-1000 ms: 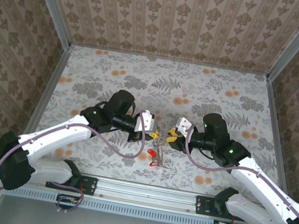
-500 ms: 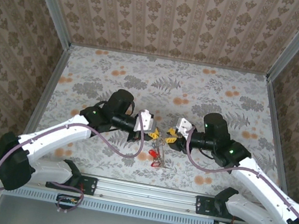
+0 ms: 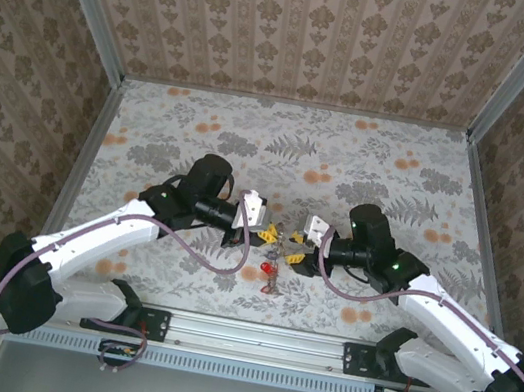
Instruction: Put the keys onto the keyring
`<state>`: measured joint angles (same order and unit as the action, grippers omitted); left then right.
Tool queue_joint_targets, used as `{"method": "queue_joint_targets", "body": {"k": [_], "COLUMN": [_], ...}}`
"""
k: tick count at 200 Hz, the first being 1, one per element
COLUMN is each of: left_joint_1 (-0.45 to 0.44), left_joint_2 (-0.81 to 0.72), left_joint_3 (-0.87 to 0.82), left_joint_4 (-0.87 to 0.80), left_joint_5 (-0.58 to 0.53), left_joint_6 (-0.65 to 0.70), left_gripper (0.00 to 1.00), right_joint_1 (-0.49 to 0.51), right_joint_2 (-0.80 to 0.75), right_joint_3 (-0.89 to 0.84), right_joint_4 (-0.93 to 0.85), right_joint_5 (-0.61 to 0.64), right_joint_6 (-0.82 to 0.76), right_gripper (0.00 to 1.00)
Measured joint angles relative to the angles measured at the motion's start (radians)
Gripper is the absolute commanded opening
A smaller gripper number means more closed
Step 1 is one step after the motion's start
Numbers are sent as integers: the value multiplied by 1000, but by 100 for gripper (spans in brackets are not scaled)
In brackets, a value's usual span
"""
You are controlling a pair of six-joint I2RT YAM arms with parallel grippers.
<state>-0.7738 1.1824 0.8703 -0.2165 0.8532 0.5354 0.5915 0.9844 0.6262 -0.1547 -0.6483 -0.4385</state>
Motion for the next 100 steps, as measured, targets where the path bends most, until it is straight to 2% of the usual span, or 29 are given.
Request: {"method": "queue_joint_targets", "body": {"k": [51, 100], "left_joint_1": [5, 10], "left_joint_2": [0, 0], "left_joint_3": [0, 0], "left_joint_4": [1, 30], "left_joint_5": [12, 9], "left_joint_6": [-2, -35], "left_gripper": [0, 0], "right_joint_1": [10, 63], "right_joint_2": [-2, -23], "right_joint_3": [-50, -125], "right_joint_4": [108, 270], "right_joint_5": [-6, 86], "right_joint_6": [55, 132], "right_gripper": [50, 49]}}
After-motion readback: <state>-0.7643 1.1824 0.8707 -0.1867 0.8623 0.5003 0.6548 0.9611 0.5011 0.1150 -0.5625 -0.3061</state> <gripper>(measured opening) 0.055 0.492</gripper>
